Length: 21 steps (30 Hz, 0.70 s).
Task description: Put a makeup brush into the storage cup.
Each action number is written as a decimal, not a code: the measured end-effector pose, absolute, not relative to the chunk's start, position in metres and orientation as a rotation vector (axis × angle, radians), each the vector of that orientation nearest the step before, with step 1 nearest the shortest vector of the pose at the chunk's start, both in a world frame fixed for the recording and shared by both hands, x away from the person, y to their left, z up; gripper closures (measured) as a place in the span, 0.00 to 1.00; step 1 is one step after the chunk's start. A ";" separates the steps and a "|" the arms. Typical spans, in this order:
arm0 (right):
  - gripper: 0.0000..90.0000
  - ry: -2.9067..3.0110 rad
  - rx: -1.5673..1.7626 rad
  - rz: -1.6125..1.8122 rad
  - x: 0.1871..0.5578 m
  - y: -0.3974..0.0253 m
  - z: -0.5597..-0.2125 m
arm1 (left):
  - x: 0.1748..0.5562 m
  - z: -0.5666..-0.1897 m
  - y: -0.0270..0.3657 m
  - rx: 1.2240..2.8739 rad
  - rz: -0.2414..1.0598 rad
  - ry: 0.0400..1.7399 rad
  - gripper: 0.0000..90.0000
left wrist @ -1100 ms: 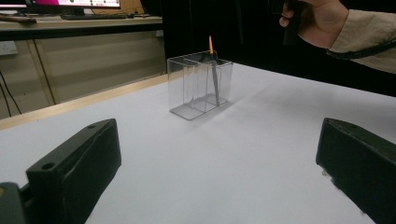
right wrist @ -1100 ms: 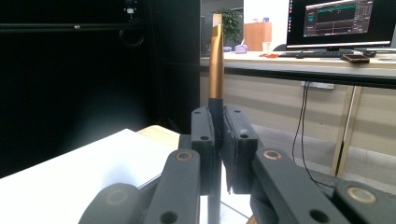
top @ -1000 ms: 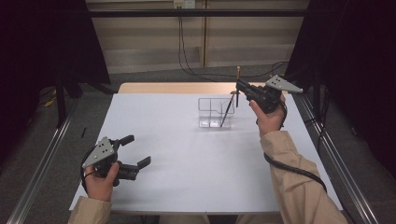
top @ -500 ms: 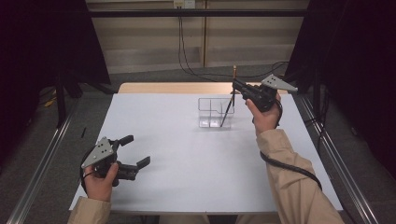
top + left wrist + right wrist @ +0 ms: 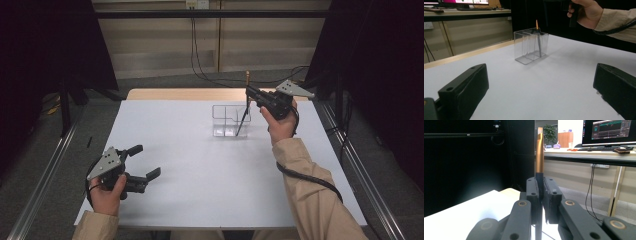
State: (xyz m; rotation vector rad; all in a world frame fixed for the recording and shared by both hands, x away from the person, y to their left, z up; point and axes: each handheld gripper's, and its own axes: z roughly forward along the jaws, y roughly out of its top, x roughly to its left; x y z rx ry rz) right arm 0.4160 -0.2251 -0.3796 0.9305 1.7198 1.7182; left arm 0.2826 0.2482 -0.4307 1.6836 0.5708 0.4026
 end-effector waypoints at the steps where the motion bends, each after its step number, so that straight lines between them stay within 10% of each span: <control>1: 0.93 1.723 0.927 1.717 0.417 -0.225 -0.380 | 0.283 -0.431 0.248 1.684 0.401 0.572 0.00; 21: 0.93 1.747 0.905 1.714 0.421 -0.219 -0.390 | 0.282 -0.431 0.249 1.681 0.402 0.568 0.00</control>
